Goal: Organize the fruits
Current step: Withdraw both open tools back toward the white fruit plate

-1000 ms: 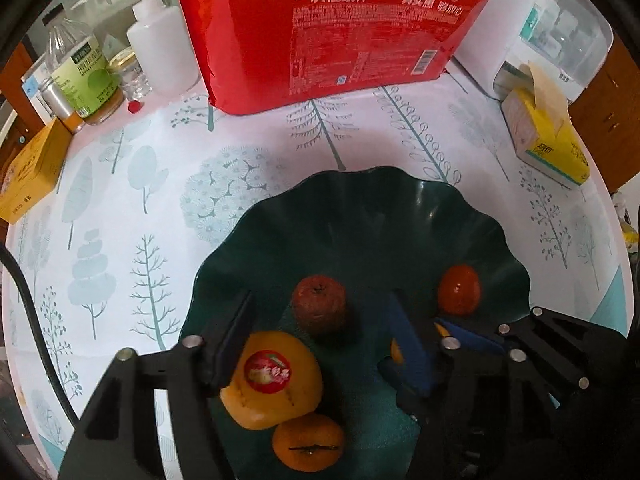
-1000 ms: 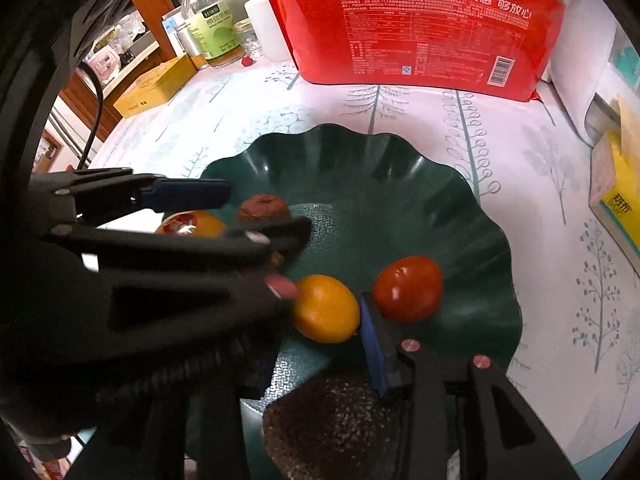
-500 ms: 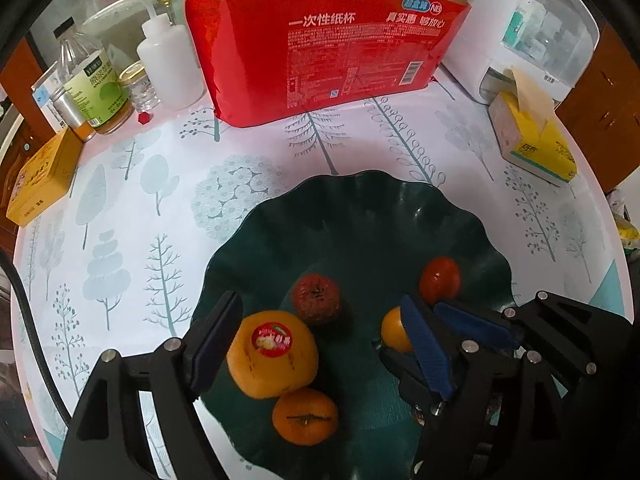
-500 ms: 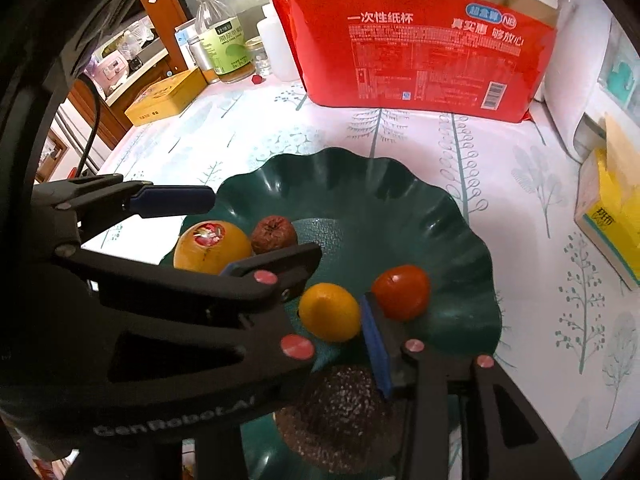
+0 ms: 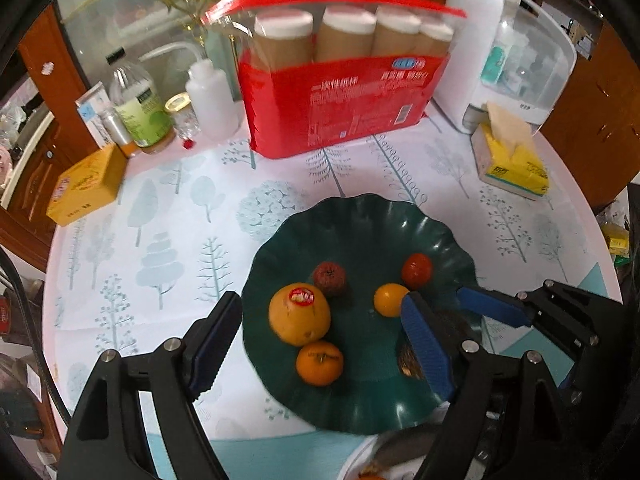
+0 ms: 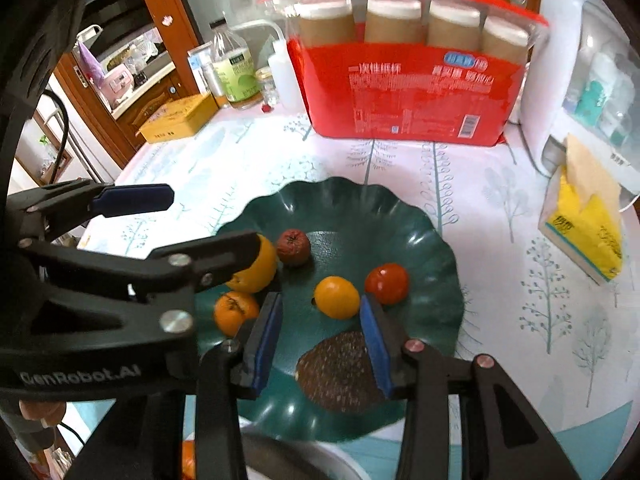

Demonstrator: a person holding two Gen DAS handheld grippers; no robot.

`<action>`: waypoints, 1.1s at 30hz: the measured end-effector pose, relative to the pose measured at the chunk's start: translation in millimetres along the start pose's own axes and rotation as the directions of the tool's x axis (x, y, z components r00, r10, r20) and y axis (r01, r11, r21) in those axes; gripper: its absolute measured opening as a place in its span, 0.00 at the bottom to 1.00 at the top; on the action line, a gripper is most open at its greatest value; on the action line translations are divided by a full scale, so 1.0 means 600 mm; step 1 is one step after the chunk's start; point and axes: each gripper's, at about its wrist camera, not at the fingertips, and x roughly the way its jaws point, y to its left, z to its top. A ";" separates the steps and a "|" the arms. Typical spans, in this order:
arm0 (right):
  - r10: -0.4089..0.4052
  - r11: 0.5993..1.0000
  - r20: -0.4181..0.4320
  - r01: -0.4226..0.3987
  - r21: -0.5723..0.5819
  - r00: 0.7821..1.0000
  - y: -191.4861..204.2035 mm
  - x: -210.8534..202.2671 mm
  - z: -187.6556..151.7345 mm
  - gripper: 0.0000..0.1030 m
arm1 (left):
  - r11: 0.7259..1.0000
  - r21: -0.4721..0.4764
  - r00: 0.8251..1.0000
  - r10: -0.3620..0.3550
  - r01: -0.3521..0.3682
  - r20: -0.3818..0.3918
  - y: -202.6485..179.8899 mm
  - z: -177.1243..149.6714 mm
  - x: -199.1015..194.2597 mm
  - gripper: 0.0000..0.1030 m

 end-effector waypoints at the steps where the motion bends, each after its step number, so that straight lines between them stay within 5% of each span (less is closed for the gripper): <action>1: -0.001 1.000 0.009 0.001 0.000 1.000 0.002 -0.013 -0.001 0.40 | 1.000 0.001 1.000 0.001 -0.001 0.006 -0.002 -0.002 -0.010 0.78; 19: 0.013 0.998 0.165 -0.003 -0.065 0.986 0.063 -0.245 -0.046 0.46 | 0.999 -0.030 0.989 0.022 -0.018 0.146 -0.028 -0.076 -0.271 0.81; 26: 0.041 0.995 0.192 -0.022 -0.098 0.981 0.081 -0.300 -0.089 0.48 | 0.996 -0.035 0.979 0.089 -0.084 0.183 -0.046 -0.128 -0.328 0.81; 33: 0.068 0.992 0.176 -0.048 -0.114 0.982 0.093 -0.306 -0.135 0.48 | 0.996 -0.058 0.985 0.078 -0.070 0.155 -0.043 -0.195 -0.331 0.81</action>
